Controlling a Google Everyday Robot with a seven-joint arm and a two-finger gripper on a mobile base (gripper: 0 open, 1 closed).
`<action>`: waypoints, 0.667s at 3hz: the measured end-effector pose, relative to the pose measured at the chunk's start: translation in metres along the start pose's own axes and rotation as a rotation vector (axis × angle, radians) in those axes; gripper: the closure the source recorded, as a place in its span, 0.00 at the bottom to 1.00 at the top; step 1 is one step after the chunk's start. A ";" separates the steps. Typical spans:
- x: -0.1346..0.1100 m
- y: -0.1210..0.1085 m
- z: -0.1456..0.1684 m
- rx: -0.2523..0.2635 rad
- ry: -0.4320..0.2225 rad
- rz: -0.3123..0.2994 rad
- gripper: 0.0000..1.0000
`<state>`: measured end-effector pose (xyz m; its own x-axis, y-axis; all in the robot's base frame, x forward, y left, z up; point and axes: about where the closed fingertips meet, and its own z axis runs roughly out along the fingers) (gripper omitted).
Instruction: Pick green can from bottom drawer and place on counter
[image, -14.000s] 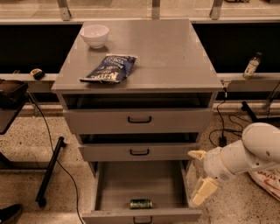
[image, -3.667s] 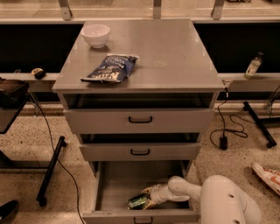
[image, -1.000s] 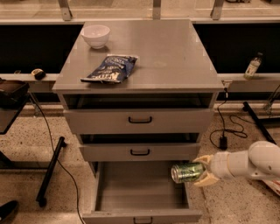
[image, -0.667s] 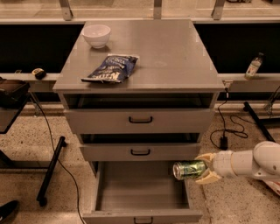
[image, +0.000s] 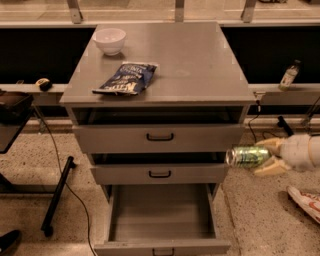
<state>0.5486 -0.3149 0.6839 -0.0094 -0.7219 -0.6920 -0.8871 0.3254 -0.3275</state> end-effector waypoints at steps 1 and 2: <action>-0.047 -0.065 -0.062 0.074 0.080 -0.027 1.00; -0.102 -0.116 -0.085 0.094 0.192 -0.066 1.00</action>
Offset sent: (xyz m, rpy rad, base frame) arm 0.1166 0.0047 0.2550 -0.3715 -0.0492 -0.0997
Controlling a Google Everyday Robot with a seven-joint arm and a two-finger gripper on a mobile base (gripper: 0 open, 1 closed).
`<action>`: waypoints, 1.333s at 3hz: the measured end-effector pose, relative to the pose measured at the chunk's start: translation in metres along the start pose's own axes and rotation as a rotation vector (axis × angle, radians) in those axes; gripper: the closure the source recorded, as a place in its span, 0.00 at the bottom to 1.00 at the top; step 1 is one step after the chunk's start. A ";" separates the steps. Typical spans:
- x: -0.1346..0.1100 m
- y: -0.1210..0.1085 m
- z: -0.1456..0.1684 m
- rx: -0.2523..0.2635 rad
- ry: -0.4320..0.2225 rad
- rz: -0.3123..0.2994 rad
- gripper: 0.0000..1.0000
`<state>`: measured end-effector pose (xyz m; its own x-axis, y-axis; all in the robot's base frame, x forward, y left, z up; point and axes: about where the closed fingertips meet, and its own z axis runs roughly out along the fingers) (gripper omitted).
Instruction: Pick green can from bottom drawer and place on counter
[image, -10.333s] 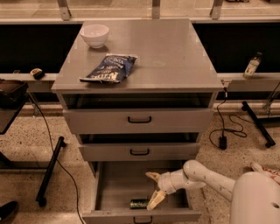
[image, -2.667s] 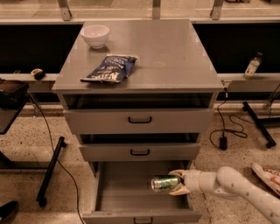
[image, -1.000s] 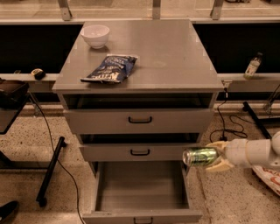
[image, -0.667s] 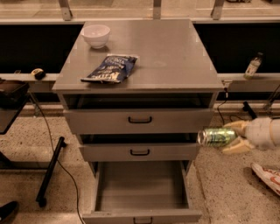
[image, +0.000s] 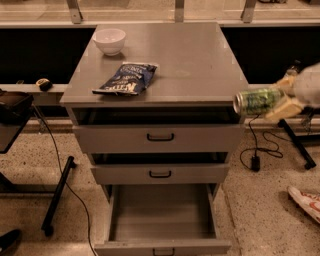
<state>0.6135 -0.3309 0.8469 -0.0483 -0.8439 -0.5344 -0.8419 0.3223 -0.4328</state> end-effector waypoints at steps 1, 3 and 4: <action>-0.043 -0.036 0.009 -0.048 0.030 -0.033 1.00; -0.086 -0.065 0.050 -0.171 -0.022 -0.024 1.00; -0.093 -0.071 0.065 -0.185 -0.063 0.009 1.00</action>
Offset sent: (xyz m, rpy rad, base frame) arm 0.1112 0.0724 0.0686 -0.0102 0.1334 0.1195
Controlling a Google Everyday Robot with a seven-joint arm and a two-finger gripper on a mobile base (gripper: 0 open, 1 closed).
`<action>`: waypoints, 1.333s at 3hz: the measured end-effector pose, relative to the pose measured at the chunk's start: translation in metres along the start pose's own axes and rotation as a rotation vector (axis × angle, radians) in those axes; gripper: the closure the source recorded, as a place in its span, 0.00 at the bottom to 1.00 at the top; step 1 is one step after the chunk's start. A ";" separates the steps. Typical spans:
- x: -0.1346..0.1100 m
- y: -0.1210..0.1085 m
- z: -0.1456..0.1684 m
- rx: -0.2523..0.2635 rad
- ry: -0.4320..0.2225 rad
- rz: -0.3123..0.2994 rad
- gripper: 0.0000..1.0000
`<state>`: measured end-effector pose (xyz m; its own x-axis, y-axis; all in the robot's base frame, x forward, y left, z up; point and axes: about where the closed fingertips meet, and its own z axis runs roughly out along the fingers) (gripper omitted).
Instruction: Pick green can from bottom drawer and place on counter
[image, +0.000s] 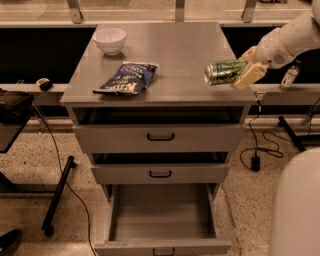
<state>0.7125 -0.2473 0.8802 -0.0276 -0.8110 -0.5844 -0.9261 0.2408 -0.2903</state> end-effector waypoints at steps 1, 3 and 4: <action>-0.005 -0.005 0.014 -0.016 -0.009 0.019 0.86; -0.005 -0.005 0.015 -0.015 -0.010 0.019 0.40; -0.005 -0.005 0.015 -0.015 -0.010 0.019 0.16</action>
Offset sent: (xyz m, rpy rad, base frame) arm 0.0081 0.0083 -0.0054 0.0146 0.0170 -0.0023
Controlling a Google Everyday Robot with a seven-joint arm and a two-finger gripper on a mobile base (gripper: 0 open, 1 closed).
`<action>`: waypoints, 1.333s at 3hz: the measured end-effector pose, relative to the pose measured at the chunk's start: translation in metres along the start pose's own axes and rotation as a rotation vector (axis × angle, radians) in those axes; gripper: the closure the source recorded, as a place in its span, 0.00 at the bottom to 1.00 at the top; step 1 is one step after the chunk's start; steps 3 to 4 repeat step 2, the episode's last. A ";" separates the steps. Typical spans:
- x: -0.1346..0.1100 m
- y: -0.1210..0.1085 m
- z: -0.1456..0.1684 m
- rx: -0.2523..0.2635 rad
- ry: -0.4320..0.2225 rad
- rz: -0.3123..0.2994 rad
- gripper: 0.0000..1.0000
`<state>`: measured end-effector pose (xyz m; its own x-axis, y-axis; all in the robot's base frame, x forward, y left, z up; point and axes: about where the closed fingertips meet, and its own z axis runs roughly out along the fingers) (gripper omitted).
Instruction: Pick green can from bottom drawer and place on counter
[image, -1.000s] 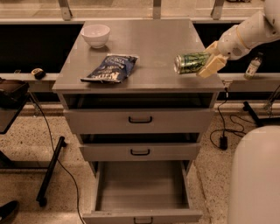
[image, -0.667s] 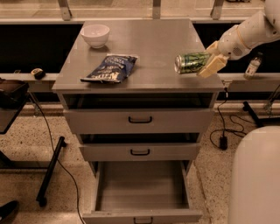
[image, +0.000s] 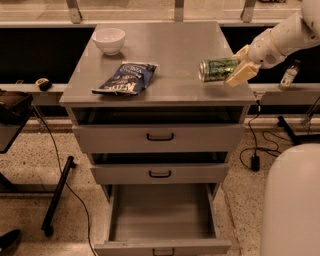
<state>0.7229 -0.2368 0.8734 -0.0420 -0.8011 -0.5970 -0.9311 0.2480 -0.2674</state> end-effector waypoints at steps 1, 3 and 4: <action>0.000 0.000 0.000 0.000 0.000 0.000 0.00; 0.000 0.000 0.000 0.000 0.000 0.000 0.00; 0.000 0.000 0.000 0.000 0.000 0.000 0.00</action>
Offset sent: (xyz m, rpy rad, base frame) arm 0.0000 0.0000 0.0000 0.0000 0.0000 0.0000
